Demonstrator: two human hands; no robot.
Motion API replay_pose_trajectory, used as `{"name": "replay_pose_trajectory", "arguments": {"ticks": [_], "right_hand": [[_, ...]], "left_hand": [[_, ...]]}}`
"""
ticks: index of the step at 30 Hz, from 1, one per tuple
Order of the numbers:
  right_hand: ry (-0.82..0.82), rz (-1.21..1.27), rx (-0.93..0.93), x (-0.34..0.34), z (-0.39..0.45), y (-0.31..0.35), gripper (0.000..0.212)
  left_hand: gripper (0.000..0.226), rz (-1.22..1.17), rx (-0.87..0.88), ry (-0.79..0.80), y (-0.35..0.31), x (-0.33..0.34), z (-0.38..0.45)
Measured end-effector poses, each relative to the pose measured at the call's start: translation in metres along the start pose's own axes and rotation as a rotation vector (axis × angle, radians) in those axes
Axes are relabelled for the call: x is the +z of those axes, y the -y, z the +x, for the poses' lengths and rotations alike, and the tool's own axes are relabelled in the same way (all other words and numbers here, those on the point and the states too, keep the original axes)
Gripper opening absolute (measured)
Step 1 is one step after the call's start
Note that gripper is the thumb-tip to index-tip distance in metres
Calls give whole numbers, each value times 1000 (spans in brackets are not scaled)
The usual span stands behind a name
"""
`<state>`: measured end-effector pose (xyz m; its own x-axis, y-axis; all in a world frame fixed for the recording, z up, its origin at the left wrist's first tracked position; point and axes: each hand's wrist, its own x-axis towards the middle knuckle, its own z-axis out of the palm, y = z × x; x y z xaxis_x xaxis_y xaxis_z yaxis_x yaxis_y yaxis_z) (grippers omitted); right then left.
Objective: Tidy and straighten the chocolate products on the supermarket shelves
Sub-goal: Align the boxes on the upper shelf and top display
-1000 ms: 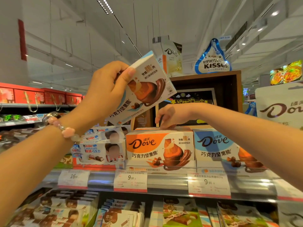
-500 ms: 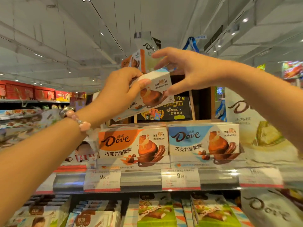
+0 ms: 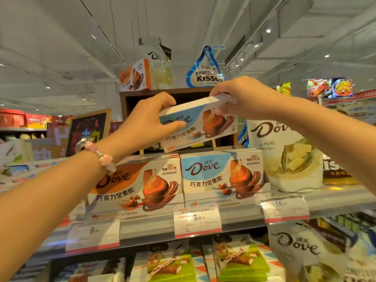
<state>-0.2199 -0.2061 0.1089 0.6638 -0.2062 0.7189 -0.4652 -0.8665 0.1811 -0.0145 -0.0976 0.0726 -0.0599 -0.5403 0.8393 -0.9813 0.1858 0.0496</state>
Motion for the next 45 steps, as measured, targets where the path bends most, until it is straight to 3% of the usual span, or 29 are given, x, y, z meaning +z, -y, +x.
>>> {"name": "replay_pose_trajectory", "arguments": {"ticks": [5, 23, 29, 32, 34, 37, 39, 41, 45], "right_hand": [[104, 83, 101, 12, -9, -20, 34], [262, 38, 224, 17, -21, -36, 34], [271, 31, 161, 30, -17, -24, 48], [279, 79, 133, 33, -13, -22, 42], [282, 148, 161, 34, -11, -24, 42], [297, 194, 186, 37, -9, -25, 45], [310, 200, 193, 39, -8, -25, 46], [311, 247, 215, 41, -7, -26, 46], [267, 288, 198, 37, -4, -25, 47]], "left_hand": [[18, -115, -70, 54, 7, 7, 9], [26, -231, -71, 35, 4, 38, 12], [23, -293, -74, 78, -2, 45, 13], [30, -237, -75, 72, -3, 45, 15], [54, -239, -124, 173, 0, 42, 14], [104, -353, -254, 493, 10, 35, 4], [127, -277, -298, 636, 22, 32, -5], [128, -217, -311, 735, 29, 29, -10], [100, -183, -299, 765, 33, 26, -10]]}}
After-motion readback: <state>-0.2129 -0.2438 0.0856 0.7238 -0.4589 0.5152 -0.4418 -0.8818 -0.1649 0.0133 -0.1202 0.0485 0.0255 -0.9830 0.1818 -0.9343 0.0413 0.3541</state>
